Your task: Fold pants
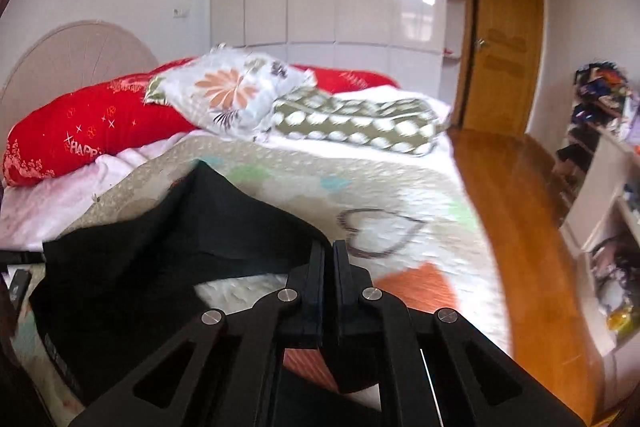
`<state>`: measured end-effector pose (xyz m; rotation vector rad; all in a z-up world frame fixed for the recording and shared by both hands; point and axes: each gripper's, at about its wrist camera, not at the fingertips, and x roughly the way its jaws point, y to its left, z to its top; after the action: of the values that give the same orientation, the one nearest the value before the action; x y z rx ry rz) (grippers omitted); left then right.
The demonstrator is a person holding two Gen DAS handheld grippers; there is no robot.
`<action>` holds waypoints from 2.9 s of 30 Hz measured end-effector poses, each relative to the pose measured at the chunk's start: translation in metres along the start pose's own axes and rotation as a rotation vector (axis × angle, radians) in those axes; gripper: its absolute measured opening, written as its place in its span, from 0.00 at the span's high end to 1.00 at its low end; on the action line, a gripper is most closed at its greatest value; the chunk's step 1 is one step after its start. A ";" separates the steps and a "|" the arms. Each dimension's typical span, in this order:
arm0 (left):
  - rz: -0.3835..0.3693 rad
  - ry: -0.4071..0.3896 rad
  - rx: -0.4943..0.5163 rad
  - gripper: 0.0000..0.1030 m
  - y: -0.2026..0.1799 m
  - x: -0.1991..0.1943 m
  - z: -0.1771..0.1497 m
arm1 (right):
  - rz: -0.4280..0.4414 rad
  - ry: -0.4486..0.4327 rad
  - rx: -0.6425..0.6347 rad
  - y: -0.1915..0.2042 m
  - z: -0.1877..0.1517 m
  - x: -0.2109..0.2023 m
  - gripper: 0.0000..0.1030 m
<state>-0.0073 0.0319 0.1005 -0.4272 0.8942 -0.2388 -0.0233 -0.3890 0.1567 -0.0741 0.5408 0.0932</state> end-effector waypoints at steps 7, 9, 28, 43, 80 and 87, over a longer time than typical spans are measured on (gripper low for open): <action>-0.030 0.021 -0.057 0.94 0.054 -0.043 -0.008 | -0.008 0.098 -0.002 -0.023 -0.083 -0.070 0.97; 0.014 0.061 -0.068 0.92 0.069 -0.035 -0.016 | 0.014 0.197 -0.043 -0.020 -0.109 -0.065 0.97; 0.180 0.056 -0.061 0.41 0.076 -0.041 -0.043 | 0.337 0.185 -0.058 0.109 -0.071 -0.028 0.50; 0.266 0.099 0.022 0.41 0.066 -0.005 -0.066 | 0.494 0.466 0.123 0.152 -0.059 0.123 0.54; 0.236 0.060 -0.028 0.41 0.069 -0.014 -0.057 | 0.544 0.262 -0.472 0.292 -0.119 0.026 0.64; 0.221 0.066 -0.030 0.47 0.068 -0.007 -0.057 | 0.618 0.255 -0.300 0.276 -0.097 0.018 0.93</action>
<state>-0.0552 0.0805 0.0426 -0.3466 1.0025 -0.0374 -0.0875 -0.1227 0.0521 -0.2112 0.7883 0.7767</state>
